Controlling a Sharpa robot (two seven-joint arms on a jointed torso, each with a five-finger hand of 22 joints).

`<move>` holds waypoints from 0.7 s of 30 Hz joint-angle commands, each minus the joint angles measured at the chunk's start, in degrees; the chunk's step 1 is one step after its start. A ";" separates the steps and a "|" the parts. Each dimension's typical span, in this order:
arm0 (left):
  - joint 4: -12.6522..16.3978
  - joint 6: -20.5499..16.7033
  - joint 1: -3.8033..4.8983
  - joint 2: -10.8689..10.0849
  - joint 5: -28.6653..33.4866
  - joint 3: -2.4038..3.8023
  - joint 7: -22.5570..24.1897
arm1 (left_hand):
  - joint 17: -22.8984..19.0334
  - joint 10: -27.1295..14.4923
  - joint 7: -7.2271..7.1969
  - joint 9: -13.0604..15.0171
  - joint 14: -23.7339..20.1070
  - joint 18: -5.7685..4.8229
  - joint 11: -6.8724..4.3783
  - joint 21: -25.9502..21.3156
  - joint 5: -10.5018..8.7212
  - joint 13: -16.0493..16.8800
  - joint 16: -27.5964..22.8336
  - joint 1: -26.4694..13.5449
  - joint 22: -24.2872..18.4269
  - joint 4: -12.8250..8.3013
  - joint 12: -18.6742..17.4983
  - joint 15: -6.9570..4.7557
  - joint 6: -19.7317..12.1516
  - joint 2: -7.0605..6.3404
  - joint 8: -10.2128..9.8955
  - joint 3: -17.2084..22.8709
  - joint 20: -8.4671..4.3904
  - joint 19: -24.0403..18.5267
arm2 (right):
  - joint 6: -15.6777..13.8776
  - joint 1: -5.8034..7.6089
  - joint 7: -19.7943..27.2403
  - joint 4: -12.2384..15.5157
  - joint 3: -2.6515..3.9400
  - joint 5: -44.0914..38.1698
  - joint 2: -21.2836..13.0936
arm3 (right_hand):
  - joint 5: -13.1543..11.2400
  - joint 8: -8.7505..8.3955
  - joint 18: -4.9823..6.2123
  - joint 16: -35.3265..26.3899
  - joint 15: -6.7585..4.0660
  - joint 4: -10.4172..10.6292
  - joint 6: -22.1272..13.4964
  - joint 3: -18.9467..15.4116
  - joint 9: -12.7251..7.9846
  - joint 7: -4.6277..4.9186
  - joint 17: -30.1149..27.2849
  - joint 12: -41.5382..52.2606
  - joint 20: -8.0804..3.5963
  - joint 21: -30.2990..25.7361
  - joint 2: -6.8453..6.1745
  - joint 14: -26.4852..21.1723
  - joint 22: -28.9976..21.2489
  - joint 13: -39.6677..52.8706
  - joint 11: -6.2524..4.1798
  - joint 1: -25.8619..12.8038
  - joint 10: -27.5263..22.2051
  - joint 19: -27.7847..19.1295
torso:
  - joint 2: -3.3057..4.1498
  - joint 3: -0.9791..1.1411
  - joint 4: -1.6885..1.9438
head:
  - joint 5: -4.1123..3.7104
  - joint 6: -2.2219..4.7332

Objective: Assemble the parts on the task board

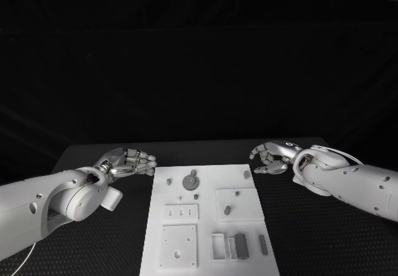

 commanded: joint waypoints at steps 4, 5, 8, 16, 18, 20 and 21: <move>-0.24 1.07 -0.18 0.35 -0.26 0.02 0.93 | 0.09 0.29 0.59 0.03 0.21 -0.32 0.12 -0.26 -0.16 0.05 -0.24 0.28 -0.03 0.02 -0.33 0.26 0.29 -0.28 -0.05 0.15 0.19 0.25 | 1.80 -1.29 3.53 -2.63 0.00 2.98 1.54 | 0.12 -0.44 1.67 -0.32 -0.13 -0.39 -0.85 -0.01 -0.11 -0.16 -0.06 -0.27 0.17 -0.46 -0.80 -0.70 0.92 -0.05 -0.02 -0.06 -0.74 -0.56 | -0.04 0.05 0.42 | -0.14 -0.30; -0.33 1.07 -0.21 0.42 -0.26 0.01 0.93 | 0.09 0.28 0.60 0.03 0.20 -0.33 0.12 -0.27 -0.16 0.04 -0.24 0.27 -0.03 0.02 -0.33 0.26 0.28 -0.28 -0.05 0.15 0.19 0.25 | 1.71 -1.59 3.63 -3.08 0.00 2.99 1.84 | 0.12 -0.45 1.67 -0.32 -0.14 -0.38 -0.88 -0.01 -0.11 -0.17 -0.06 -0.28 0.19 -0.46 -0.80 -0.72 0.92 -0.05 -0.03 -0.06 -0.76 -0.56 | -0.02 0.12 0.43 | -0.11 -0.27; -0.43 1.05 -0.27 0.48 -0.26 0.01 0.97 | 0.10 0.26 0.63 0.03 0.20 -0.33 0.13 -0.28 -0.16 0.03 -0.26 0.27 -0.03 0.02 -0.36 0.27 0.25 -0.27 -0.07 0.13 0.19 0.25 | 1.61 -2.21 3.98 -4.39 0.00 3.14 2.91 | 0.12 -0.48 1.67 -0.32 -0.16 -0.36 -0.95 -0.01 -0.12 -0.20 -0.05 -0.28 0.22 -0.47 -0.84 -0.76 0.93 -0.04 -0.06 -0.09 -0.80 -0.58 | 0.00 0.30 0.49 | -0.01 -0.32; -0.55 1.17 -0.40 0.73 -0.26 0.01 0.99 | 0.11 0.23 0.66 0.02 0.18 -0.34 0.15 -0.30 -0.16 0.02 -0.28 0.26 -0.03 0.02 -0.40 0.27 0.22 -0.25 -0.10 0.11 0.19 0.25 | 1.23 -3.38 4.56 -6.89 0.01 3.15 5.23 | 0.12 -0.47 1.67 -0.27 -0.25 -0.42 -1.02 0.09 -0.11 -0.30 -0.02 -0.25 0.27 -0.48 -0.72 -0.84 0.95 -0.01 -0.16 0.07 -0.90 -0.63 | 0.02 0.33 0.49 | -0.05 -0.47; -0.59 1.20 -0.41 0.76 -0.27 0.01 0.99 | 0.11 0.23 0.67 0.02 0.18 -0.34 0.15 -0.30 -0.16 0.02 -0.29 0.25 -0.03 0.02 -0.41 0.27 0.22 -0.24 -0.11 0.11 0.18 0.25 | 1.20 -3.96 4.63 -7.40 0.01 3.15 5.67 | 0.12 -0.45 1.67 -0.24 -0.27 -0.43 -1.00 0.10 -0.10 -0.32 -0.01 -0.23 0.28 -0.47 -0.64 -0.84 0.96 0.00 -0.17 0.10 -0.91 -0.62 | 0.01 0.27 0.52 | 0.05 -0.52; -0.53 1.19 -0.42 0.70 -0.27 0.01 0.97 | 0.11 0.23 0.68 0.02 0.18 -0.34 0.15 -0.31 -0.16 0.02 -0.29 0.25 -0.03 0.02 -0.42 0.27 0.21 -0.23 -0.12 0.11 0.18 0.25 | 0.90 -4.35 4.63 -7.49 0.01 3.13 5.80 | 0.12 -0.41 1.67 -0.19 -0.29 -0.46 -0.96 0.12 -0.08 -0.32 0.01 -0.19 0.28 -0.44 -0.52 -0.83 0.98 0.02 -0.19 0.17 -0.92 -0.61 | -0.02 0.26 0.57 | 0.13 -0.65; -0.54 1.17 -0.42 0.67 -0.27 0.01 0.96 | 0.12 0.23 0.68 0.02 0.18 -0.34 0.15 -0.31 -0.16 0.02 -0.30 0.26 -0.03 0.01 -0.42 0.27 0.21 -0.24 -0.12 0.10 0.18 0.25 | 0.86 -4.46 4.62 -7.54 0.01 3.13 5.86 | 0.12 -0.39 1.67 -0.17 -0.30 -0.48 -0.95 0.13 -0.07 -0.32 0.02 -0.18 0.28 -0.43 -0.47 -0.83 0.98 0.03 -0.19 0.20 -0.92 -0.60 | 0.00 0.26 0.60 | 0.15 -0.71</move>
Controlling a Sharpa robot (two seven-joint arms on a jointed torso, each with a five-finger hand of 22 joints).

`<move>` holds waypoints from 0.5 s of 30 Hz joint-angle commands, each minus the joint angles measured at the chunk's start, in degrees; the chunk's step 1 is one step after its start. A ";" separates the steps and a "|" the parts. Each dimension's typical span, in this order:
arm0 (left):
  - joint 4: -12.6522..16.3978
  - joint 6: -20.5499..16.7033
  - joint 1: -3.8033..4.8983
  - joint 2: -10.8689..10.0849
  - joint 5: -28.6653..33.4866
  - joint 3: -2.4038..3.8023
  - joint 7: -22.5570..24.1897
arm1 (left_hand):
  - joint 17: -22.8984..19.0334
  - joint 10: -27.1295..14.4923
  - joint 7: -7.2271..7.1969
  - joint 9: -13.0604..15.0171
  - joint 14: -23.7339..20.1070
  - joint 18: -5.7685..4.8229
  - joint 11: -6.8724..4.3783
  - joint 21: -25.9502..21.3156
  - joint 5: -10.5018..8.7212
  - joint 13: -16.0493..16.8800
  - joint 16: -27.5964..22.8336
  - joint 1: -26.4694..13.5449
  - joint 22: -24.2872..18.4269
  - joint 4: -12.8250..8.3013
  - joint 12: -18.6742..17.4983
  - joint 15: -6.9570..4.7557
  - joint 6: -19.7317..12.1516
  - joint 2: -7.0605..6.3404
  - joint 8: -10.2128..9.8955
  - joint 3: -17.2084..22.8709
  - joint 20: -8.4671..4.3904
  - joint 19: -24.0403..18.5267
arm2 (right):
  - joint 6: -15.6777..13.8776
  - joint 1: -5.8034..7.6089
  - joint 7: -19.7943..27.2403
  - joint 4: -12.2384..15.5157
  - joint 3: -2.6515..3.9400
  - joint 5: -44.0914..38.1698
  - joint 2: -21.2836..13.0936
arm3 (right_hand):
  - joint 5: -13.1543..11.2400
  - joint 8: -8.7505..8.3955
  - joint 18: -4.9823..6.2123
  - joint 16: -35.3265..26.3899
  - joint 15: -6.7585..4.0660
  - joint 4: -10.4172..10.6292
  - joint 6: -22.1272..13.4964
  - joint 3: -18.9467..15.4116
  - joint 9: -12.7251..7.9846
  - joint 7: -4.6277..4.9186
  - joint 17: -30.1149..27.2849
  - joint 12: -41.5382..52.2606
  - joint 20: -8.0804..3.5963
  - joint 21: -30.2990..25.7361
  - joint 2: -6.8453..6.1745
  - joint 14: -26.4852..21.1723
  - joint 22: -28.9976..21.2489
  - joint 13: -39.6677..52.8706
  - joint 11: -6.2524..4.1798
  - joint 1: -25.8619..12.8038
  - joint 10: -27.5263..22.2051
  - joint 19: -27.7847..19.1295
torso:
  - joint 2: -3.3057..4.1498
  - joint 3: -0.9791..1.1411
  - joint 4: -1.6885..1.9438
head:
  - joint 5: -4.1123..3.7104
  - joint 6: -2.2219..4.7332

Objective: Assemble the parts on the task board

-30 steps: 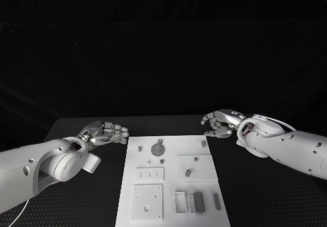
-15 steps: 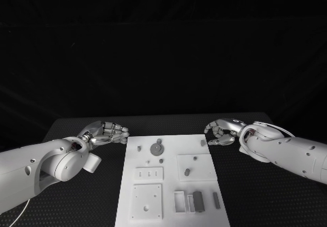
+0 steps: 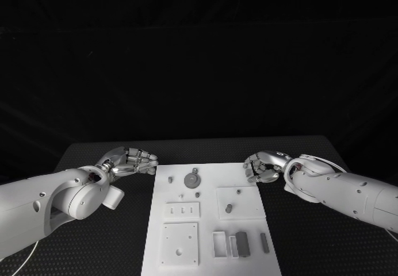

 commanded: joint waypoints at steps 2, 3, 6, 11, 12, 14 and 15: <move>0.05 0.90 0.00 0.02 -0.21 0.03 0.75 | 0.08 0.23 0.69 0.02 0.18 -0.34 0.15 -0.31 -0.16 0.01 -0.30 0.26 -0.04 0.01 -0.19 0.27 0.20 -0.23 -0.12 0.10 0.18 0.25 | 0.00 -0.34 1.09 -0.33 -0.01 0.27 0.24 | 0.12 -0.09 1.29 -0.11 -0.15 -0.31 -0.10 0.03 0.00 -0.06 0.04 -0.12 0.08 -0.19 -0.01 -0.43 1.01 0.05 0.00 0.41 -0.30 -0.36 | 0.04 -0.05 0.07 | 0.15 -0.24; 0.05 0.90 0.00 0.00 -0.21 0.03 0.74 | 0.08 0.22 0.70 0.02 0.18 -0.34 0.15 -0.31 -0.16 0.01 -0.30 0.25 -0.04 0.01 -0.19 0.27 0.20 -0.23 -0.13 0.09 0.18 0.25 | -0.18 -0.37 1.09 -0.39 -0.01 0.26 0.26 | 0.12 -0.01 1.29 -0.06 -0.16 -0.36 0.02 0.03 0.04 -0.07 0.06 -0.08 0.07 -0.16 0.12 -0.43 1.02 0.08 -0.01 0.46 -0.30 -0.34 | 0.03 -0.07 0.03 | 0.17 -0.28; 0.12 0.90 0.00 -0.05 -0.21 0.03 0.74 | 0.09 0.22 0.72 0.02 0.17 -0.34 0.16 -0.32 -0.16 0.00 -0.31 0.25 -0.04 0.01 -0.21 0.27 0.19 -0.23 -0.14 0.08 0.18 0.25 | -0.34 -0.39 1.05 -0.46 -0.01 0.19 0.22 | 0.12 0.23 1.29 0.07 -0.15 -0.55 0.38 0.00 0.15 -0.05 0.11 0.05 0.06 -0.08 0.57 -0.41 1.06 0.14 0.00 0.61 -0.29 -0.30 | -0.03 -0.13 -0.07 | 0.20 -0.41; 0.13 0.89 0.00 -0.06 -0.21 0.03 0.73 | 0.09 0.22 0.74 0.02 0.17 -0.35 0.16 -0.33 -0.16 0.00 -0.32 0.25 -0.04 0.01 -0.22 0.27 0.18 -0.22 -0.15 0.08 0.18 0.25 | -0.39 -0.41 0.89 -0.61 -0.01 0.09 0.22 | 0.12 0.79 1.29 0.25 -0.05 -0.89 1.31 -0.15 0.42 0.08 0.16 0.24 0.02 0.07 1.28 -0.36 1.10 0.21 0.12 0.70 -0.24 -0.23 | -0.04 -0.15 -0.11 | 0.22 -0.53; 0.14 0.90 0.00 -0.07 -0.21 0.03 0.73 | 0.10 0.22 0.74 0.02 0.17 -0.35 0.16 -0.33 -0.16 0.00 -0.33 0.25 -0.04 0.01 -0.22 0.27 0.18 -0.22 -0.15 0.08 0.18 0.25 | -0.42 -0.41 0.89 -0.61 -0.01 0.09 0.22 | 0.11 0.89 1.29 0.28 -0.02 -0.94 1.48 -0.17 0.47 0.10 0.17 0.27 0.02 0.09 1.40 -0.35 1.11 0.22 0.14 0.71 -0.23 -0.22 | -0.04 -0.13 -0.11 | 0.22 -0.54; 0.15 0.92 0.00 -0.07 -0.21 0.03 0.71 | 0.10 0.22 0.74 0.02 0.17 -0.35 0.16 -0.34 -0.16 0.00 -0.33 0.25 -0.04 0.01 -0.23 0.27 0.18 -0.22 -0.15 0.07 0.18 0.25 | -0.51 -0.42 0.90 -0.61 -0.01 0.09 0.21 | 0.11 1.06 1.29 0.34 0.02 -1.02 1.79 -0.22 0.56 0.15 0.18 0.32 0.01 0.13 1.56 -0.33 1.11 0.23 0.19 0.69 -0.20 -0.21 | -0.05 -0.11 -0.14 | 0.23 -0.57; 0.16 0.93 0.00 -0.09 -0.21 0.03 0.70 | 0.10 0.22 0.74 0.02 0.17 -0.35 0.16 -0.34 -0.16 0.00 -0.33 0.25 -0.04 0.01 -0.23 0.27 0.18 -0.21 -0.15 0.07 0.18 0.25 | -0.60 -0.42 0.89 -0.61 -0.01 0.09 0.23 | 0.11 1.13 1.29 0.36 0.04 -1.03 1.92 -0.24 0.59 0.17 0.18 0.34 0.01 0.15 1.64 -0.32 1.11 0.23 0.21 0.66 -0.20 -0.20 | -0.06 -0.10 -0.13 | 0.19 -0.58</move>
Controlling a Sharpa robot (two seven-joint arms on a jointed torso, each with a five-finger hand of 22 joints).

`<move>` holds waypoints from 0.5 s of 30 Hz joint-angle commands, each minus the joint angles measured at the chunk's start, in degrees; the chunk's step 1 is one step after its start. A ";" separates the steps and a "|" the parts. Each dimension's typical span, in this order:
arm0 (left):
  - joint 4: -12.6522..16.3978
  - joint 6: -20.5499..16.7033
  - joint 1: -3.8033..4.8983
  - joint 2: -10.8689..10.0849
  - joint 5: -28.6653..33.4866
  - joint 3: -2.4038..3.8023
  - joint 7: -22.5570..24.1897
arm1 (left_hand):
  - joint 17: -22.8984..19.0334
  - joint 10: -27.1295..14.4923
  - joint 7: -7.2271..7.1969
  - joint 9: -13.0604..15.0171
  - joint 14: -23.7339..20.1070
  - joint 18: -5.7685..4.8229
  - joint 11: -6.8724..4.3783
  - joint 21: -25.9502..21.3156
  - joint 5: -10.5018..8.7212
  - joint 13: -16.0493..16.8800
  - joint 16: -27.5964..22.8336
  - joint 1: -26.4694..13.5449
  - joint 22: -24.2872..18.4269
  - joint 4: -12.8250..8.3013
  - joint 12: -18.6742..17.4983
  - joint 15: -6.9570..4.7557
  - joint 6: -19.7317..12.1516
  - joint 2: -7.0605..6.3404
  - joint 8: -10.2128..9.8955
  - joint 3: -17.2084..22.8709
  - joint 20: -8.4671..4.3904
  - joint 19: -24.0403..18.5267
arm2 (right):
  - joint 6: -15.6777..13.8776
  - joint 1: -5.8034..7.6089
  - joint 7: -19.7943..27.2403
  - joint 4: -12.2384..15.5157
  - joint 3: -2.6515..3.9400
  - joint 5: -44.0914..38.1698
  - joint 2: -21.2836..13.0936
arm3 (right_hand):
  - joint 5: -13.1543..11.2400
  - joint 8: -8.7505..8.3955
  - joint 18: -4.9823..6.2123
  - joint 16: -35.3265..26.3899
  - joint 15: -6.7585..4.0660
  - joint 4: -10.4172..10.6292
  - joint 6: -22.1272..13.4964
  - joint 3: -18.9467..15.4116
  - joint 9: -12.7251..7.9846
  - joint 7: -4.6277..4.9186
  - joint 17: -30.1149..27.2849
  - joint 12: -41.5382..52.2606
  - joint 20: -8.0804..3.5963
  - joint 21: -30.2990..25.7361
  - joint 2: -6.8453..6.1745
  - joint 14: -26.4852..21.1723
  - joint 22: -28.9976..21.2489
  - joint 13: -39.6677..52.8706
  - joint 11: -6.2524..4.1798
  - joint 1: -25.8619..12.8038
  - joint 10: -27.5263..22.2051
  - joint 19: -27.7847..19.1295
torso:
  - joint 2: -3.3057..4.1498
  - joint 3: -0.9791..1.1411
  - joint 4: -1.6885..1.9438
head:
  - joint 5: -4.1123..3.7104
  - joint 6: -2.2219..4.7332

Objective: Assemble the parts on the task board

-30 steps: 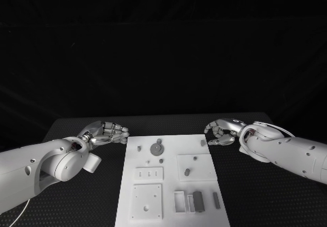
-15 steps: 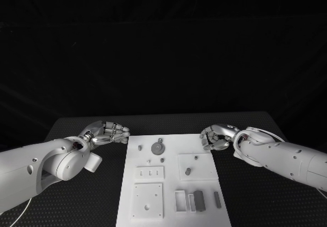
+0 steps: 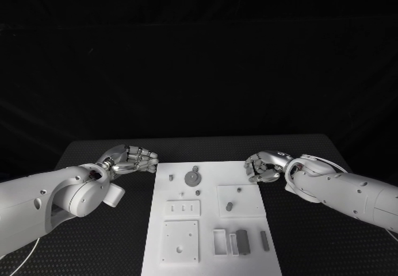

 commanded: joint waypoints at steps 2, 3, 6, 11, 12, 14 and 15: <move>0.15 0.85 0.02 0.02 -0.20 0.03 0.70 | 0.06 0.22 0.75 0.02 0.17 -0.35 0.16 -0.34 -0.16 0.00 -0.34 0.24 -0.04 0.02 -0.23 0.27 0.18 -0.21 -0.15 0.07 0.18 0.25 | -0.47 -0.08 0.39 -0.02 0.00 -0.08 0.05 | 0.12 0.42 1.20 0.41 0.07 -0.41 1.32 0.07 0.15 0.70 0.10 0.39 -0.01 0.18 0.88 -0.30 1.11 0.09 0.24 0.05 -0.18 -0.17 | -0.05 0.04 -0.06 | -0.03 -0.09; 0.13 0.85 0.02 0.02 -0.20 0.03 0.70 | 0.06 0.22 0.75 0.02 0.17 -0.35 0.16 -0.34 -0.16 0.00 -0.34 0.24 -0.04 0.02 -0.24 0.27 0.18 -0.21 -0.15 0.07 0.18 0.26 | -0.47 -0.08 0.37 -0.06 0.00 -0.08 0.06 | 0.12 0.47 1.20 0.43 0.07 -0.42 1.41 0.07 0.18 0.71 0.10 0.41 -0.02 0.20 0.97 -0.28 1.11 0.09 0.25 0.04 -0.16 -0.15 | -0.05 0.04 -0.06 | -0.02 -0.09; 0.12 0.88 0.02 0.02 -0.20 0.03 0.69 | 0.06 0.22 0.76 0.02 0.18 -0.35 0.16 -0.35 -0.16 0.00 -0.34 0.24 -0.04 0.02 -0.24 0.27 0.18 -0.19 -0.16 0.07 0.18 0.26 | -0.66 -0.08 0.36 -0.20 0.00 -0.08 0.10 | 0.12 0.68 1.20 0.50 0.11 -0.45 1.84 0.04 0.30 0.76 0.11 0.49 -0.03 0.26 1.26 -0.23 1.11 0.10 0.30 -0.03 -0.10 -0.10 | -0.07 0.02 -0.03 | -0.06 -0.11; 0.12 0.89 0.02 0.01 -0.19 0.03 0.69 | 0.07 0.23 0.77 0.02 0.18 -0.35 0.17 -0.35 -0.16 0.00 -0.35 0.22 -0.04 0.03 -0.25 0.27 0.18 -0.18 -0.16 0.06 0.19 0.26 | -0.98 -0.10 0.39 -0.37 0.00 -0.08 0.36 | 0.11 1.16 1.20 0.65 0.18 -0.52 2.83 -0.01 0.55 0.83 0.11 0.64 -0.10 0.38 1.99 -0.09 1.10 0.10 0.37 -0.15 0.05 0.02 | -0.07 0.02 -0.02 | -0.07 -0.15; 0.13 0.91 0.02 0.01 -0.19 0.03 0.70 | 0.07 0.23 0.77 0.02 0.18 -0.36 0.17 -0.35 -0.16 0.00 -0.35 0.22 -0.04 0.03 -0.25 0.27 0.18 -0.17 -0.16 0.06 0.19 0.26 | -1.02 -0.11 0.38 -0.40 0.00 -0.08 0.42 | 0.12 1.33 1.20 0.68 0.20 -0.55 3.19 -0.04 0.64 0.85 0.11 0.68 -0.11 0.42 2.14 -0.05 1.11 0.10 0.39 -0.21 0.10 0.04 | -0.06 0.02 -0.04 | -0.06 -0.16; 0.14 0.91 0.02 0.00 -0.19 0.03 0.69 | 0.07 0.24 0.77 0.02 0.18 -0.36 0.17 -0.36 -0.16 0.00 -0.35 0.22 -0.04 0.03 -0.25 0.27 0.18 -0.16 -0.16 0.06 0.18 0.26 | -1.10 -0.16 0.33 -0.45 0.00 -0.08 0.54 | 0.11 1.54 1.20 0.74 0.23 -0.62 3.66 -0.08 0.76 0.88 0.11 0.73 -0.15 0.47 2.35 0.01 1.11 0.10 0.41 -0.27 0.16 0.08 | -0.06 0.04 -0.07 | -0.02 -0.19; 0.14 0.93 0.02 0.00 -0.19 0.03 0.69 | 0.07 0.24 0.77 0.02 0.18 -0.36 0.17 -0.36 -0.16 0.00 -0.36 0.21 -0.04 0.03 -0.25 0.27 0.18 -0.16 -0.16 0.06 0.18 0.26 | -1.19 -0.19 0.28 -0.50 0.00 -0.08 0.59 | 0.11 1.59 1.20 0.75 0.24 -0.63 3.79 -0.10 0.79 0.89 0.10 0.75 -0.15 0.49 2.42 0.03 1.11 0.10 0.42 -0.30 0.18 0.10 | -0.06 0.03 -0.07 | -0.02 -0.19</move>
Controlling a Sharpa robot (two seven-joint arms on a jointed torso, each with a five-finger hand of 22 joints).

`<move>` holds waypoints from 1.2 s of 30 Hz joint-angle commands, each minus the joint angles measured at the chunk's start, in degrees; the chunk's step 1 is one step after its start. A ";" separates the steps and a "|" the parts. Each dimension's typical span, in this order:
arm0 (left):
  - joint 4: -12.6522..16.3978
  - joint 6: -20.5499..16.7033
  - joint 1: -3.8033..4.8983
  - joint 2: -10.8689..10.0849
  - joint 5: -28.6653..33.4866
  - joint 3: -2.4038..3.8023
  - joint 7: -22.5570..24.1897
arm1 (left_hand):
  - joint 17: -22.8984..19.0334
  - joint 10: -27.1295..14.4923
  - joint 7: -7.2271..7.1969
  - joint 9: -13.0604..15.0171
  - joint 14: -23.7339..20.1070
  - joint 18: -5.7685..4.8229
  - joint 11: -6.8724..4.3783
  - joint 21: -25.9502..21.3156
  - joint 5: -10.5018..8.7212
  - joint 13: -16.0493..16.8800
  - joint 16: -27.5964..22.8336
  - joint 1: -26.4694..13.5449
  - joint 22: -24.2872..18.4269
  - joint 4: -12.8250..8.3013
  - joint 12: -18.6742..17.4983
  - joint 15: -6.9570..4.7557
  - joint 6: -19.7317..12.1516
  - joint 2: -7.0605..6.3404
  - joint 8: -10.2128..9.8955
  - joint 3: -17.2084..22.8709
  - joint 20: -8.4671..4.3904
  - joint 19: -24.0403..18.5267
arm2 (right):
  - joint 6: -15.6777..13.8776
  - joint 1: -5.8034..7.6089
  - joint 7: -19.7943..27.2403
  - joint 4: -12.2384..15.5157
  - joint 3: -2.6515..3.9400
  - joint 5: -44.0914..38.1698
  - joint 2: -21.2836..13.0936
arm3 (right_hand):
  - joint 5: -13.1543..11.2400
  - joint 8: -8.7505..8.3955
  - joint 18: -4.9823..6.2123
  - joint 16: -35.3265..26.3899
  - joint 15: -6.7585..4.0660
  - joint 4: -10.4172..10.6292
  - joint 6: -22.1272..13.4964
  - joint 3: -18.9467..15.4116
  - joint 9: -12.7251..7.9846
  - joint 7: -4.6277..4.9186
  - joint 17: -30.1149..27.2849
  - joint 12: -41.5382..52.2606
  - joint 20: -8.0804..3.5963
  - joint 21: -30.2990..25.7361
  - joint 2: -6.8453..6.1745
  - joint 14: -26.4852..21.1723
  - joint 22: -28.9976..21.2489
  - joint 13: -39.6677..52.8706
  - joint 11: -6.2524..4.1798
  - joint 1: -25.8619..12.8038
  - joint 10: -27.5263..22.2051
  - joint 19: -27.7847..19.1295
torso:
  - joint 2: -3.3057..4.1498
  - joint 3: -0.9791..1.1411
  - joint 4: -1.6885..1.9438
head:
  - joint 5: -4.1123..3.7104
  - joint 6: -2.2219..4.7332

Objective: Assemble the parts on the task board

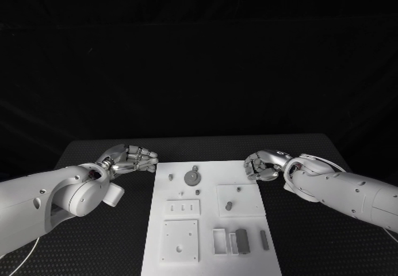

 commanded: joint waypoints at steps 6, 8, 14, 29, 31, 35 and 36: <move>0.08 0.89 0.02 0.02 -0.18 0.03 0.67 | 0.09 0.24 0.78 0.03 0.17 -0.36 0.17 -0.37 -0.16 -0.01 -0.37 0.20 -0.05 0.04 -0.27 0.27 0.19 -0.14 -0.16 0.06 0.18 0.27 | -1.06 -0.31 -0.10 -0.60 0.01 -0.11 0.51 | 0.11 1.45 1.18 0.36 -0.05 0.04 5.02 -0.22 0.75 1.50 0.00 0.33 -0.19 0.38 2.20 0.10 1.08 -0.03 0.09 -0.83 0.26 0.15 | -0.03 -0.02 -0.01 | 0.07 -0.23; 0.10 0.90 0.02 -0.01 -0.18 0.03 0.67 | 0.09 0.24 0.78 0.03 0.17 -0.36 0.17 -0.37 -0.16 -0.01 -0.37 0.20 -0.05 0.03 -0.27 0.27 0.19 -0.13 -0.17 0.06 0.18 0.27 | -1.09 -0.33 -0.17 -0.65 0.01 -0.22 0.57 | 0.11 1.71 1.18 0.38 -0.27 0.11 5.66 -0.22 0.93 1.26 -0.02 0.34 -0.21 0.41 2.68 0.12 1.08 -0.05 -0.14 -1.00 0.28 0.14 | -0.03 -0.03 0.02 | 0.01 -0.30; 0.09 0.87 0.02 -0.05 -0.18 0.03 0.66 | 0.10 0.25 0.78 0.03 0.17 -0.36 0.17 -0.38 -0.16 -0.01 -0.38 0.20 -0.05 0.03 -0.28 0.27 0.19 -0.13 -0.17 0.05 0.18 0.27 | -1.09 -0.38 -0.39 -0.67 0.01 -0.64 0.59 | 0.11 2.17 1.18 0.43 -0.68 0.03 6.86 -0.23 1.28 0.81 -0.06 0.38 -0.32 0.51 3.48 0.20 1.09 -0.10 -0.57 -1.18 0.44 0.18 | -0.02 -0.03 0.02 | -0.05 -0.34; 0.17 0.83 0.02 -0.08 -0.18 0.03 0.48 | 0.12 0.27 0.79 0.03 0.17 -0.36 0.16 -0.41 -0.16 -0.01 -0.41 0.24 -0.05 0.01 -0.31 0.26 0.20 -0.11 -0.18 0.05 0.17 0.27 | -2.40 -0.45 -0.36 -0.39 0.01 -0.83 0.58 | 0.12 2.30 1.18 0.46 -0.99 -0.66 7.58 0.01 1.56 0.50 -0.09 0.35 -0.46 0.58 4.79 0.23 1.08 -0.18 -0.88 -0.80 0.54 0.17 | -0.03 -0.01 -0.03 | 0.02 -0.26; 0.32 0.89 0.02 -0.08 -0.18 0.03 0.17 | 0.15 0.30 0.80 0.04 0.23 -0.36 0.16 -0.39 -0.16 -0.01 -0.40 0.22 -0.04 0.03 -0.30 0.26 0.23 -0.01 -0.17 0.07 0.16 0.32 | -3.11 -0.45 -0.76 0.08 0.01 -0.86 0.54 | 0.12 2.38 1.18 0.49 -1.07 -0.94 7.87 0.10 1.66 0.41 -0.09 0.37 -0.48 0.62 5.40 0.26 1.09 -0.19 -0.96 -0.61 0.59 0.19 | -0.02 0.01 -0.06 | 0.05 -0.19; 0.75 0.59 0.02 -0.06 -1.11 0.03 -1.43 | 0.61 1.17 0.65 0.21 1.40 -0.15 -0.07 -0.03 -0.18 0.17 0.12 -0.61 0.20 0.09 -0.04 -0.03 0.99 0.58 0.15 0.12 -0.10 1.20 | -3.17 -0.43 -2.63 2.47 0.04 -3.63 -0.15 | 0.12 2.33 1.18 0.57 -1.17 -1.50 8.01 0.07 1.74 0.33 -0.07 0.38 -0.52 0.72 5.94 0.32 1.11 -0.22 -1.05 -0.48 0.71 0.24 | -0.05 -0.01 -0.18 | 0.08 -0.01; 0.79 0.87 0.02 -0.04 -1.54 0.03 -1.95 | 0.94 1.93 0.43 0.35 2.29 0.01 -0.38 0.35 -0.17 0.35 0.58 -0.97 0.42 0.11 0.30 -0.38 1.63 0.71 0.45 0.15 -0.35 1.97 | -3.27 -0.42 -3.02 3.25 0.08 -4.41 -0.40 | 0.11 2.26 1.18 0.57 -1.17 -1.62 7.93 0.03 1.73 0.34 -0.07 0.36 -0.52 0.73 5.94 0.32 1.11 -0.23 -1.05 -0.50 0.71 0.23 | -0.09 -0.03 -0.20 | 0.05 0.06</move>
